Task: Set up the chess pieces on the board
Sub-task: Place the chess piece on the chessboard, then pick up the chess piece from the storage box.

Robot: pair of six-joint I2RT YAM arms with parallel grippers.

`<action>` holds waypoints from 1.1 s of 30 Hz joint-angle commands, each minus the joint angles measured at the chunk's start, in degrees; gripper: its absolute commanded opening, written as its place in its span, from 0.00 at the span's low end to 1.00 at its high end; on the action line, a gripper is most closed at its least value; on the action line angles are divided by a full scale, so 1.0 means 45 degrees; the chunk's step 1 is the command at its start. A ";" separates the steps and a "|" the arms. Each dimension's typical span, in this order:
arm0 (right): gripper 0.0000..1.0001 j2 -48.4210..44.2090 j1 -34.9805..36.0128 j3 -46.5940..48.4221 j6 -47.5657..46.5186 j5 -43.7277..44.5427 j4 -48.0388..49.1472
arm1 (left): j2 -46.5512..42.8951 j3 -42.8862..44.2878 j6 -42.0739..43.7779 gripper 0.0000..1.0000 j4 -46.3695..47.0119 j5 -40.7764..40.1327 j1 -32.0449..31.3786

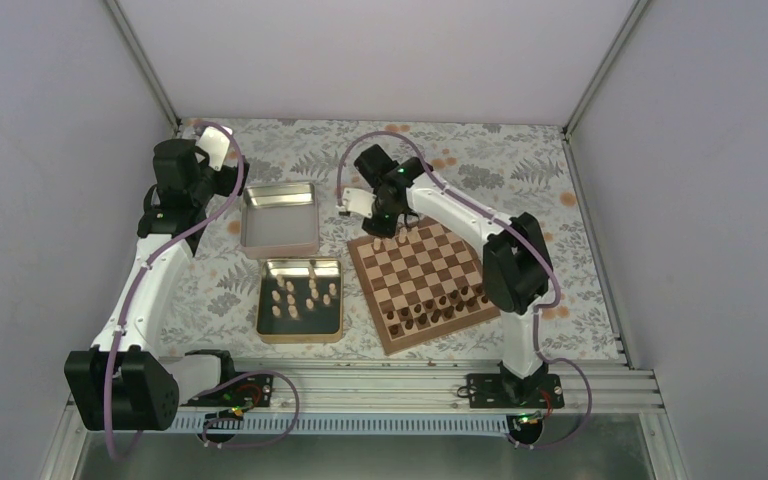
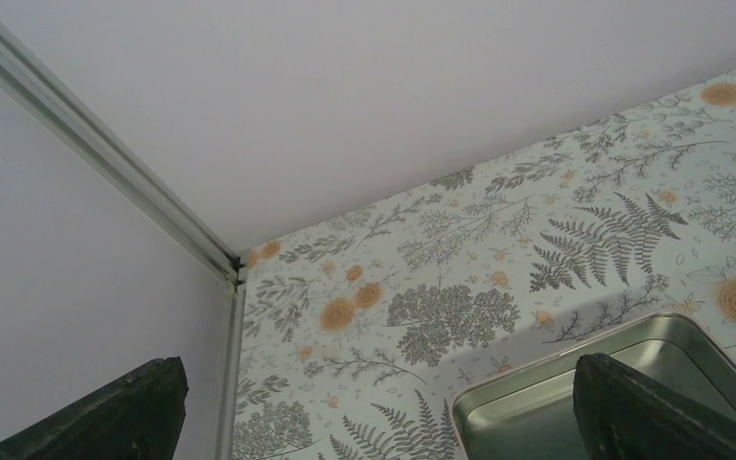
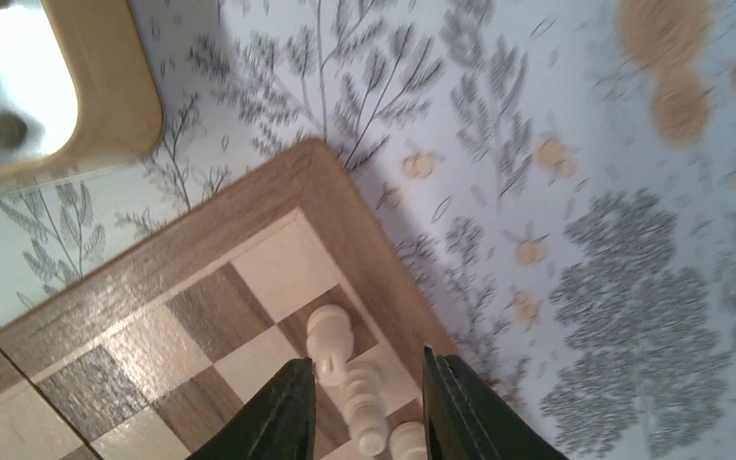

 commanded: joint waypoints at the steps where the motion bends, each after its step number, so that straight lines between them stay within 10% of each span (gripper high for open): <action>1: 0.31 -0.0381 0.0458 0.1115 0.0087 -0.0001 -0.0389 | -0.0039 0.0129 -0.0154 1.00 0.0062 0.0196 0.0057; 33: 0.30 0.1974 0.4327 0.2033 0.0506 -0.0429 0.1129 | -0.0145 -0.0199 -0.0321 1.00 0.0142 0.0387 0.0096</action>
